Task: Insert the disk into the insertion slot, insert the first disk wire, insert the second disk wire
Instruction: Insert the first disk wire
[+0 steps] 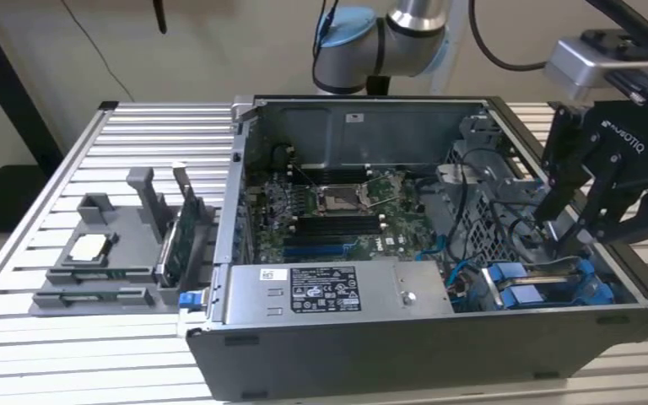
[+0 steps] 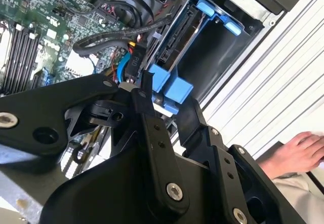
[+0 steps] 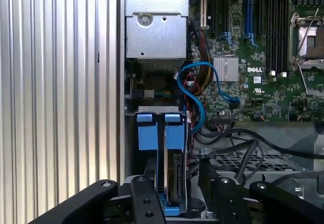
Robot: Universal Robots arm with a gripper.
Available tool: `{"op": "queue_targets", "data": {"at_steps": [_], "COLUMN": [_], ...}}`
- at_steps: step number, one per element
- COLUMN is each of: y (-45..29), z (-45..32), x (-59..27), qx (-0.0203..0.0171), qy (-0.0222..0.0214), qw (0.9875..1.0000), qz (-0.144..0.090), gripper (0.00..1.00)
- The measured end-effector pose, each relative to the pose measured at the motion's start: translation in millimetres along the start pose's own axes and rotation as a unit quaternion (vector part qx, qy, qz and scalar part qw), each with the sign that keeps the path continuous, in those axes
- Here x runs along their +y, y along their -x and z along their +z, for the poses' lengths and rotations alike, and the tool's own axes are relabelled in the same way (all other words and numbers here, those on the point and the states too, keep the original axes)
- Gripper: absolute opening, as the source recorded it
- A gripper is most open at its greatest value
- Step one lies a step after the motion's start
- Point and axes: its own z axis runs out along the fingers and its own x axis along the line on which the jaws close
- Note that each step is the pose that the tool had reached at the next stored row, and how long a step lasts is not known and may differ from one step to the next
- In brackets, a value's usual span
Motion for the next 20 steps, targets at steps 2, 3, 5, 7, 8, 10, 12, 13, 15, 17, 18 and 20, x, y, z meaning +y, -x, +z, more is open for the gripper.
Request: {"op": "queue_targets", "data": {"at_steps": [2, 3, 5, 7, 8, 10, 12, 13, 15, 17, 18, 20], "y": [1.3, 1.9, 3.0, 5.4, 6.5, 8.6, 10.8, 11.8, 13.5, 13.8, 13.9, 14.1], "z": [0.2, 0.2, -0.1, -0.5, -0.6, -0.7, -0.7, -0.7, -0.7, -2.7, -3.9, -6.0], "x": [0.0, 0.0, -0.6, -1.3, -1.5, -1.8, -2.0, -2.0, -2.0, -2.0, -1.9, -1.9], "qx": [0.0000, 0.0000, 0.0001, 0.0001, 0.0002, 0.0003, 0.0004, 0.0004, 0.0003, 0.0005, 0.0004, 0.0003], "qy": [0.0000, 0.0000, 0.0000, 0.0000, 0.0000, 0.0000, 0.0000, 0.0000, -0.0001, -0.0004, -0.0005, -0.0007], "qw": [1.0000, 1.0000, 1.0000, 1.0000, 1.0000, 1.0000, 1.0000, 1.0000, 1.0000, 1.0000, 1.0000, 1.0000], "qz": [0.000, 0.000, 0.000, 0.000, 0.000, 0.000, 0.000, 0.000, 0.000, 0.000, 0.000, 0.000], "gripper": [0.47, 0.47, 0.47, 0.47, 0.47, 0.47, 0.47, 0.47, 0.47, 0.47, 0.47, 0.47]}}
